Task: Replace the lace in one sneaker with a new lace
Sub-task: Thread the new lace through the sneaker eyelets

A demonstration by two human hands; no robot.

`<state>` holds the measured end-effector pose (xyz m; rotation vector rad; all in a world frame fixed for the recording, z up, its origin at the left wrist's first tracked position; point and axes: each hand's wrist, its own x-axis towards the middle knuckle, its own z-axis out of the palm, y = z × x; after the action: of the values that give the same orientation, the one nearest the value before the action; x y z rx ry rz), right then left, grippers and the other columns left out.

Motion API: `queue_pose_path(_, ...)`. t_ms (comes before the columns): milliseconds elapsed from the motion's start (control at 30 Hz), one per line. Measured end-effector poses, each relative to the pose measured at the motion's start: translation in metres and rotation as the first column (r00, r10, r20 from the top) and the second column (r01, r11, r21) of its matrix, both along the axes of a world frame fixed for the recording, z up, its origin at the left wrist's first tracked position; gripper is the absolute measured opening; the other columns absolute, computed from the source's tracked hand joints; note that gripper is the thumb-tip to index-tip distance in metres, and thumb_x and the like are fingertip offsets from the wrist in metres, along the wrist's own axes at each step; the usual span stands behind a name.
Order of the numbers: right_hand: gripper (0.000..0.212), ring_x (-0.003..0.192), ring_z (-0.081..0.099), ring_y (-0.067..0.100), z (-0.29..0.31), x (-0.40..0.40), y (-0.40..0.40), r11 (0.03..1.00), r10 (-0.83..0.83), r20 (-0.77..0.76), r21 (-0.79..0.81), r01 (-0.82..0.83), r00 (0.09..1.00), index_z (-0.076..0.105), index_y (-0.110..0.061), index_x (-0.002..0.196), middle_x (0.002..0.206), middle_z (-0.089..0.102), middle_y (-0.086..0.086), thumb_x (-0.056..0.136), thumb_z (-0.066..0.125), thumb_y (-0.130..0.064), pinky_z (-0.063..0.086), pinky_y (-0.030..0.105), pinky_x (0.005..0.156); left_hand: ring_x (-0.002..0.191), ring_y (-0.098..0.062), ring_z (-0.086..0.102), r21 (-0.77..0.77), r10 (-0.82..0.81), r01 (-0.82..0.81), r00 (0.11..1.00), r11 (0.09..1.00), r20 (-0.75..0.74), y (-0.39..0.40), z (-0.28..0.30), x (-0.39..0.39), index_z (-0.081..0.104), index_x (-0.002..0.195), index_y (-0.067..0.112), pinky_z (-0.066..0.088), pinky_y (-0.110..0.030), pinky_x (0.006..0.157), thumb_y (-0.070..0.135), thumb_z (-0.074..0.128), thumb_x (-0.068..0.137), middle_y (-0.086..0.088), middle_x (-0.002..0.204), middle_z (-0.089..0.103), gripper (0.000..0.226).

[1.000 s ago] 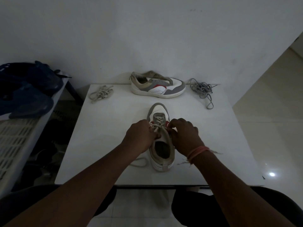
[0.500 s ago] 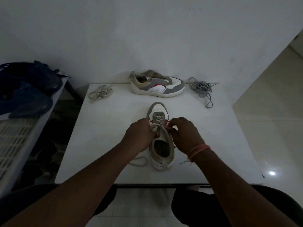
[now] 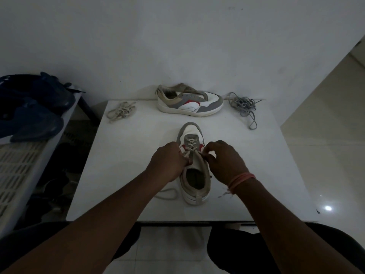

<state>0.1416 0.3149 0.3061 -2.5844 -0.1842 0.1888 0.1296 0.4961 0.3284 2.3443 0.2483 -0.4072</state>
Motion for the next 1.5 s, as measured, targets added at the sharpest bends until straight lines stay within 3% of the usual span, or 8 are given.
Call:
queue_pose_path(200,0.015,0.087,0.067,0.021,-0.006,0.009,-0.022,0.954,-0.196,-0.051,-0.242,0.178,0.979,0.074,-0.026,0.094,0.092,0.072,-0.002,0.091,0.063,-0.034,0.054,0.044,0.086,0.084,-0.035,0.071,-0.079,0.04,-0.045,0.998,0.996,-0.058,0.003,0.003,0.001,0.052,0.076,0.014,0.061,-0.051,0.078,0.027,0.083,0.078,-0.016,0.086,0.069,0.033)
queue_pose_path(400,0.025,0.092,0.058,0.017,-0.007,0.002,-0.009,0.997,-0.027,-0.018,0.076,0.029,0.999,0.062,-0.024,0.114,0.103,0.058,-0.002,0.095,0.061,-0.04,0.051,0.035,0.083,0.075,-0.028,0.071,-0.32,0.118,-0.162,0.981,0.934,-0.155,0.007,0.01,0.009,0.057,0.104,0.009,0.063,-0.04,0.067,0.027,0.071,0.094,-0.015,0.095,0.067,0.025)
queue_pose_path(633,0.016,0.078,0.062,0.02,-0.004,0.003,-0.003,0.999,0.013,0.009,0.048,-0.013,1.0,0.067,-0.015,0.086,0.087,0.065,0.003,0.095,0.061,-0.026,0.049,0.032,0.071,0.092,-0.029,0.063,0.239,-0.128,0.087,0.978,0.967,0.163,0.005,-0.016,0.003,0.059,0.086,0.016,0.043,-0.032,0.069,0.014,0.065,0.086,-0.008,0.097,0.067,0.007)
queue_pose_path(900,0.019,0.082,0.064,0.02,0.005,0.002,-0.01,0.988,-0.15,-0.059,0.023,0.152,0.987,0.063,-0.024,0.077,0.087,0.071,-0.002,0.085,0.055,-0.008,0.057,0.04,0.077,0.091,-0.03,0.063,0.415,-0.211,0.114,0.958,0.903,0.196,0.016,-0.005,0.007,0.06,0.096,0.01,0.048,-0.036,0.075,0.014,0.061,0.083,-0.007,0.097,0.068,0.013)
queue_pose_path(1167,0.008,0.087,0.064,0.021,0.001,0.004,-0.016,0.987,-0.152,-0.118,0.036,0.157,0.981,0.065,-0.012,0.088,0.093,0.071,0.001,0.093,0.058,-0.014,0.052,0.033,0.076,0.09,-0.029,0.064,0.441,-0.245,0.123,0.942,0.889,0.23,0.024,-0.012,0.005,0.06,0.092,0.01,0.05,-0.037,0.073,0.013,0.064,0.084,-0.008,0.095,0.068,0.01)
queue_pose_path(1267,0.035,0.073,0.063,0.022,0.011,0.008,-0.021,0.976,-0.104,-0.18,0.171,0.135,0.978,0.064,-0.009,0.081,0.078,0.068,0.007,0.099,0.058,-0.037,0.051,0.031,0.068,0.086,-0.026,0.062,0.411,-0.182,0.041,0.933,0.911,0.31,0.025,-0.009,0.006,0.059,0.089,0.017,0.05,-0.037,0.071,0.028,0.066,0.092,-0.005,0.091,0.064,0.014)
queue_pose_path(1367,0.041,0.066,0.059,0.02,0.033,0.011,-0.013,0.784,-0.02,-0.37,0.571,0.245,0.929,0.063,-0.006,0.078,0.071,0.063,0.007,0.101,0.055,-0.04,0.054,0.032,0.068,0.084,-0.02,0.062,0.18,-0.102,0.041,0.934,0.983,0.343,0.006,0.011,0.005,0.062,0.09,0.021,0.049,-0.035,0.072,0.037,0.061,0.096,0.001,0.089,0.067,0.017)
queue_pose_path(1500,0.025,0.074,0.058,0.021,0.046,0.012,-0.001,0.212,0.287,-0.405,0.911,0.355,0.868,0.065,-0.005,0.101,0.084,0.061,0.01,0.103,0.049,-0.023,0.051,0.036,0.076,0.096,-0.019,0.071,-0.408,-0.005,0.023,0.999,0.913,0.044,-0.02,0.025,-0.003,0.07,0.097,0.029,0.054,-0.05,0.095,0.073,0.044,0.087,0.003,0.096,0.075,0.052)
